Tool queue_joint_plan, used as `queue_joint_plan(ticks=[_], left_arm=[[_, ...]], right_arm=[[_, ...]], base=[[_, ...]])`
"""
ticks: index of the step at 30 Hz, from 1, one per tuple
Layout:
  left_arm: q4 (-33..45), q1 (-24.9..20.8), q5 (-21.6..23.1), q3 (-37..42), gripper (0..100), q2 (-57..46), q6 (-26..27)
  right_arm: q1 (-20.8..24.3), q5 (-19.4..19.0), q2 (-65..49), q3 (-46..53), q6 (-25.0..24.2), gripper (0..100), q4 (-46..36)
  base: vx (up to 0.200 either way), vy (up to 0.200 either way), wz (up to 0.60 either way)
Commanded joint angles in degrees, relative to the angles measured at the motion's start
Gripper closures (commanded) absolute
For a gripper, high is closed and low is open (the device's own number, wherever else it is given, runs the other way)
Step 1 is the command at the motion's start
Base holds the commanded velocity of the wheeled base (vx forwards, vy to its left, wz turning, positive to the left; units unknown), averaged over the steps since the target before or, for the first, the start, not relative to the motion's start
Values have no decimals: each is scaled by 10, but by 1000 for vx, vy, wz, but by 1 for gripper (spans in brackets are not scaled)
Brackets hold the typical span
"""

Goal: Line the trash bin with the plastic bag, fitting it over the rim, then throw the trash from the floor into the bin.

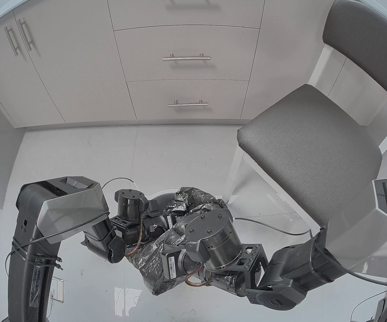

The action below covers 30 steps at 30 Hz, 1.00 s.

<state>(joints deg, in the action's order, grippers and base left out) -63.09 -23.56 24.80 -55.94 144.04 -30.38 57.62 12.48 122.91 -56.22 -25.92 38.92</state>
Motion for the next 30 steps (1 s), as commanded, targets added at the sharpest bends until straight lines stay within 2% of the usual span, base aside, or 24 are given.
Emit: queue_joint_plan(ticks=[1, 12, 17, 22, 30], left_arm=[[-1, 0, 0, 0, 0, -3, 0], [-3, 0, -1, 9, 0, -7, 0], [-4, 0, -3, 52, 0, -38, -3], [-6, 3, -45, 83, 0, -75, -6], [-18, 10, -47, 136, 0, -128, -8]], right_arm=[[0, 0, 1, 1, 0, 100, 0], [0, 1, 1, 1, 0, 100, 0], [0, 1, 1, 0, 0, 100, 0], [0, 1, 1, 1, 0, 100, 0], [1, 2, 1, 0, 1, 100, 0]], base=[[0, 0, 0], [0, 0, 0], [0, 0, 0], [0, 0, 0], [0, 0, 0]])
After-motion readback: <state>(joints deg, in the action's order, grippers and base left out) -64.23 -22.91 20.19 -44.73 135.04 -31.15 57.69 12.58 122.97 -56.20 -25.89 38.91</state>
